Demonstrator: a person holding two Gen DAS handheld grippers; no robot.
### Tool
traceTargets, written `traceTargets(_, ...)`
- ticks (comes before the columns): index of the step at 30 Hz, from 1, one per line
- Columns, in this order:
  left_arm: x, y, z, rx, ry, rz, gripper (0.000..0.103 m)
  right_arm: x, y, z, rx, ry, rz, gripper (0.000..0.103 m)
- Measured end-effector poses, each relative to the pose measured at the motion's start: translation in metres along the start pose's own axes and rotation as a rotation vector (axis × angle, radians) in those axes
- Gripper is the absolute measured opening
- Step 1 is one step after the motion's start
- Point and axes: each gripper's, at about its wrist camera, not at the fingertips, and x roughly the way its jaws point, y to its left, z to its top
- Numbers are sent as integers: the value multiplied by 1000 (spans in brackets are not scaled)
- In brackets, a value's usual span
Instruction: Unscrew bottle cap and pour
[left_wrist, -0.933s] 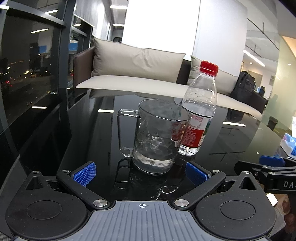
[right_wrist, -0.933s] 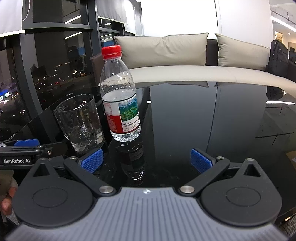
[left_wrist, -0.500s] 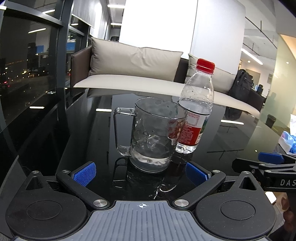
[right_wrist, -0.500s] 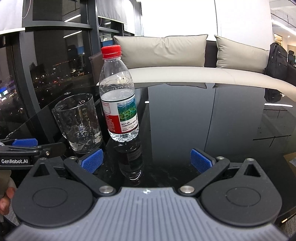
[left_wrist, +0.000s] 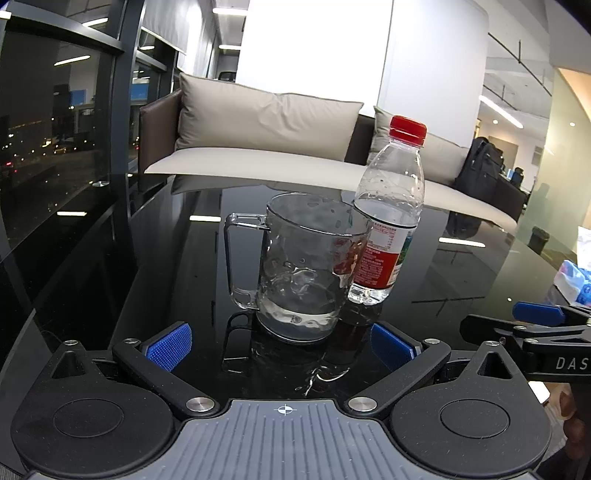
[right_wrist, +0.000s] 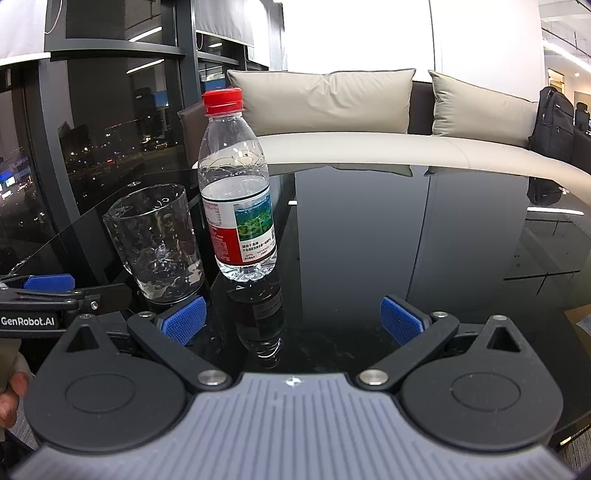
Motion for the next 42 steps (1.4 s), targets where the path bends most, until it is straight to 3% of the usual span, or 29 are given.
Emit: traceTargets(42, -1, 1, -2, -7, 2, 3, 102, 2, 1, 0, -13, 2, -13, 103)
